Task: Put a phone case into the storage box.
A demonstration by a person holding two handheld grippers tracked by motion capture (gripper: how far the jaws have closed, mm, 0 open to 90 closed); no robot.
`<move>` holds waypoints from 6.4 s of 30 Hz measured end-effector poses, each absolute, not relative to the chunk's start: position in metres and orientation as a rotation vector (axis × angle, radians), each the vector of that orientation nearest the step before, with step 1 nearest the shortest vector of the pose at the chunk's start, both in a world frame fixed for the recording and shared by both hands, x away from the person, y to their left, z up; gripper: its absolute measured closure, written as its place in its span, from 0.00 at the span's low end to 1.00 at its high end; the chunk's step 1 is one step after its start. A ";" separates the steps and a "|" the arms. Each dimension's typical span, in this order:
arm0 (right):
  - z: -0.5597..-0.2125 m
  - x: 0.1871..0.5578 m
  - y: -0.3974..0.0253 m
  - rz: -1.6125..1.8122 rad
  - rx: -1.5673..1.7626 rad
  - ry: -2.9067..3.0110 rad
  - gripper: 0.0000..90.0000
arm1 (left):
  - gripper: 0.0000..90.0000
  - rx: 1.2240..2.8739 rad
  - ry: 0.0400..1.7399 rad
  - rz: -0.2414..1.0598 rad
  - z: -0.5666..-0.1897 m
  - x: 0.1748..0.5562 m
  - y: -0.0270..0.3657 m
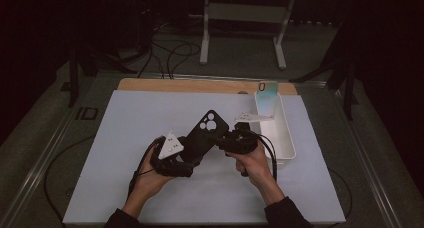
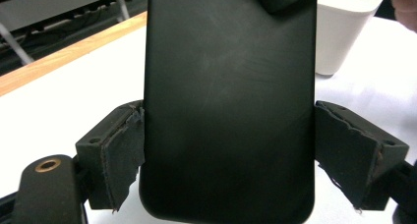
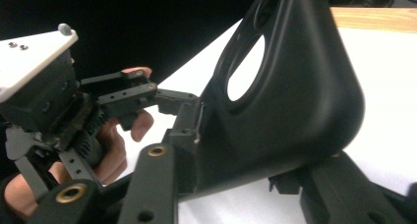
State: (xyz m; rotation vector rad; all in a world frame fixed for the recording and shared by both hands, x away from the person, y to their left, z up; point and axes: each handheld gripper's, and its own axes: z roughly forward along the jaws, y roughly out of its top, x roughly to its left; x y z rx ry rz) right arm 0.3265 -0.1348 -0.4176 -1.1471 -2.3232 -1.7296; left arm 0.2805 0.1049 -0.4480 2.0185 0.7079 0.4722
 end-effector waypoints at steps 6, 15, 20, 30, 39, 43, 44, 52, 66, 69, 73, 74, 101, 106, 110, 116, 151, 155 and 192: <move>-0.418 0.327 -0.131 -1.732 -1.143 -2.288 0.80 | 0.18 2.027 0.707 0.468 -0.449 0.281 0.104; -0.416 0.321 -0.125 -1.763 -1.084 -2.330 0.95 | 0.35 2.007 0.733 0.423 -0.451 0.284 0.107; -0.417 0.321 -0.125 -1.758 -1.088 -2.352 0.95 | 0.19 1.989 0.749 0.442 -0.448 0.285 0.112; -0.408 0.321 -0.136 -1.807 -1.091 -2.376 0.95 | 0.13 1.981 0.743 0.363 -0.443 0.288 0.122; -0.398 0.315 -0.139 -1.829 -0.934 -2.433 0.95 | 0.09 1.999 0.726 0.276 -0.445 0.291 0.122; -0.395 0.311 -0.137 -1.838 -0.867 -2.448 0.95 | 0.08 2.015 0.711 0.250 -0.446 0.291 0.119; -0.395 0.311 -0.137 -1.845 -0.849 -2.449 0.95 | 0.07 2.017 0.704 0.246 -0.446 0.291 0.119; -0.391 0.306 -0.133 -1.857 -0.726 -2.411 0.95 | 0.06 2.020 0.656 0.171 -0.448 0.290 0.116; -0.391 0.304 -0.125 -1.867 -0.584 -2.372 0.95 | 0.30 2.001 0.506 0.028 -0.449 0.284 0.110; -0.392 0.304 -0.126 -1.870 -0.582 -2.383 0.95 | 0.48 1.999 0.498 0.023 -0.450 0.284 0.111; -0.392 0.306 -0.129 -1.864 -0.573 -2.454 0.95 | 0.62 1.994 0.496 -0.002 -0.451 0.286 0.114; -0.391 0.307 -0.131 -1.862 -0.562 -2.465 0.93 | 0.68 1.999 0.484 -0.016 -0.452 0.286 0.114; -0.395 0.307 -0.126 -1.838 -0.765 -2.587 0.24 | 0.95 1.990 0.567 0.104 -0.451 0.286 0.114; -0.394 0.306 -0.130 -1.850 -0.832 -2.575 0.19 | 0.95 1.977 0.607 0.141 -0.449 0.287 0.117; -0.395 0.305 -0.129 -1.819 -0.894 -2.612 0.14 | 0.95 1.972 0.636 0.162 -0.450 0.288 0.118; -0.395 0.305 -0.129 -1.847 -0.926 -2.594 0.12 | 0.95 1.970 0.679 0.192 -0.450 0.289 0.119; -0.378 0.311 -0.089 -1.951 -1.211 -2.523 0.11 | 0.95 2.003 0.710 0.284 -0.452 0.286 0.109; -0.378 0.311 -0.089 -1.955 -1.212 -2.518 0.11 | 0.95 2.001 0.708 0.285 -0.452 0.286 0.109; -0.378 0.312 -0.093 -1.955 -1.281 -2.470 0.16 | 0.21 1.903 0.780 0.322 -0.446 0.288 0.125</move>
